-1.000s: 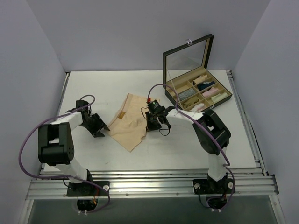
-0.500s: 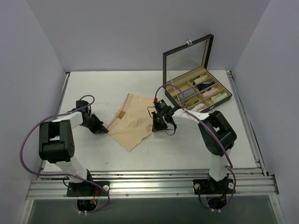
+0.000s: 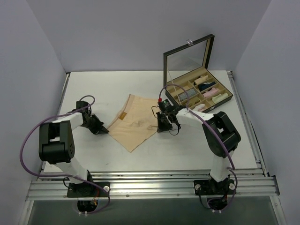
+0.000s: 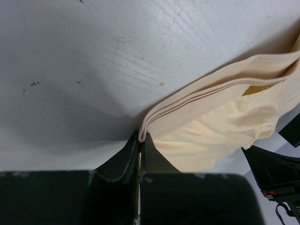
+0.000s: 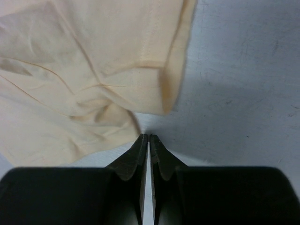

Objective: Roll the underwear
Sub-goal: Fold the underwear

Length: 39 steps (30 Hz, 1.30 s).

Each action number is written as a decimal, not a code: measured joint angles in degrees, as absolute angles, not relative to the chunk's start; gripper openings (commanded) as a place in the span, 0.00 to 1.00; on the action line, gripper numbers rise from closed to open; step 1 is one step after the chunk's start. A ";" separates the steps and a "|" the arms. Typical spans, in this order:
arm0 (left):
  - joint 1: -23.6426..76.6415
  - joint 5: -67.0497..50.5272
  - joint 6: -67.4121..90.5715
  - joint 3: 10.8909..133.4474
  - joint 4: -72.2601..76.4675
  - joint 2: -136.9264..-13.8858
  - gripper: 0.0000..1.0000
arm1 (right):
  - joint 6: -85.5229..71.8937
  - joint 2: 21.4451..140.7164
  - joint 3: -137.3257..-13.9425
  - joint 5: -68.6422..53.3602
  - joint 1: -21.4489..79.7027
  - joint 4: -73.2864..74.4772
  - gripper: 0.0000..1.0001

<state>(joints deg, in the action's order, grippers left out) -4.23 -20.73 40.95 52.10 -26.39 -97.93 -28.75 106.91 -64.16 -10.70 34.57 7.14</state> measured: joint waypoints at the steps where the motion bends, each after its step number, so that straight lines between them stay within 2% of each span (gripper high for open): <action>1: -4.23 -20.80 40.88 52.10 -26.41 -97.89 0.02 | -28.56 106.78 -64.18 -10.57 34.59 7.51 0.10; 2: -4.25 -20.84 40.88 52.10 -26.44 -97.84 0.02 | -28.38 106.50 -64.25 -10.22 34.74 8.19 0.15; 5: -4.23 -20.82 40.91 51.53 -26.39 -97.30 0.02 | -28.32 105.27 -64.64 -7.55 36.14 11.33 0.21; 12: -4.25 -20.91 40.88 50.37 -26.50 -96.33 0.02 | -28.67 100.82 -67.40 -2.48 47.88 10.87 0.29; 19: -4.27 -21.15 40.99 50.54 -26.96 -96.60 0.02 | -27.05 104.05 -69.65 -1.65 58.43 6.13 0.32; 27: -4.56 -22.26 41.76 51.05 -27.40 -97.41 0.02 | -24.36 110.54 -73.58 -1.30 61.12 4.75 0.33; 39: -4.60 -22.63 42.37 51.31 -27.73 -97.80 0.02 | -22.04 112.38 -73.73 -1.89 64.93 4.95 0.32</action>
<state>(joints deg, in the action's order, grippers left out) -4.60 -22.63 42.37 51.31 -27.73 -97.80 -22.04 112.38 -73.73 -1.89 64.93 4.95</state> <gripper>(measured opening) 0.043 0.326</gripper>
